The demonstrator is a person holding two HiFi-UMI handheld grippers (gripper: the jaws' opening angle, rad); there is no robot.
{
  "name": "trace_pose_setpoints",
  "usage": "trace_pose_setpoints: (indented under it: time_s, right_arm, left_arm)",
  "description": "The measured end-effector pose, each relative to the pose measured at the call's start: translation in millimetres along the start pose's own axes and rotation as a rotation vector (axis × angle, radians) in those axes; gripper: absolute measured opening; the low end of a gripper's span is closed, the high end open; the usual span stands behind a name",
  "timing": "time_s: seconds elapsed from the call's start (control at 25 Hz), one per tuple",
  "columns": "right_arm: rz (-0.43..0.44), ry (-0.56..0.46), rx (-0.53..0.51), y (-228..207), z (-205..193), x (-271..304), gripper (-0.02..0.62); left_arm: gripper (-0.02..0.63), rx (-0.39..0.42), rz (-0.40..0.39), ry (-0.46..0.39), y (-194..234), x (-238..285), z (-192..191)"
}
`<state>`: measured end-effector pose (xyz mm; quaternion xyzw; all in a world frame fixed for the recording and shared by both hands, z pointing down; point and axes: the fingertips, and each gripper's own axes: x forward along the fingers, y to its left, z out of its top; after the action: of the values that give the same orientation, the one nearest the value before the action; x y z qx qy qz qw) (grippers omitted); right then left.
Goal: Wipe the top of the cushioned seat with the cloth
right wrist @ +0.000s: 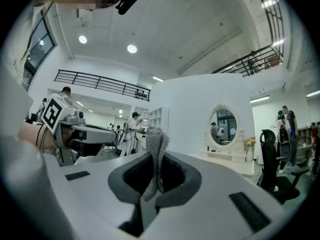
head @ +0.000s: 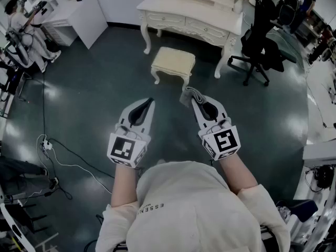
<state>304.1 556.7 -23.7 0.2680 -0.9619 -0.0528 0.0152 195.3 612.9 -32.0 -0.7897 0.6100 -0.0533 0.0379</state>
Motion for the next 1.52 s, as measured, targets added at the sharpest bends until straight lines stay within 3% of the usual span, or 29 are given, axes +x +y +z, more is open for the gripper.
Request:
trace_pose_setpoints:
  time_s: [0.44,1.04,1.24,1.52]
  right_arm:
    - [-0.033,0.017,0.036,15,-7,26,0.028]
    - [-0.090,0.088,0.058,72,-20,106,0.028]
    - [-0.080,0.113,0.063,51,-37,137,0.028]
    - [-0.045,0.114,0.100,-22,-58,206,0.028]
  left_arm:
    - [0.003,-0.011,-0.024,0.014,28,-7,-11]
    - [0.003,-0.068,-0.019,0.023,134,-50,-44]
    - [0.003,-0.096,0.009,0.043,156,-24,-62]
    - [0.003,-0.075,0.037,0.079,190,61,-69]
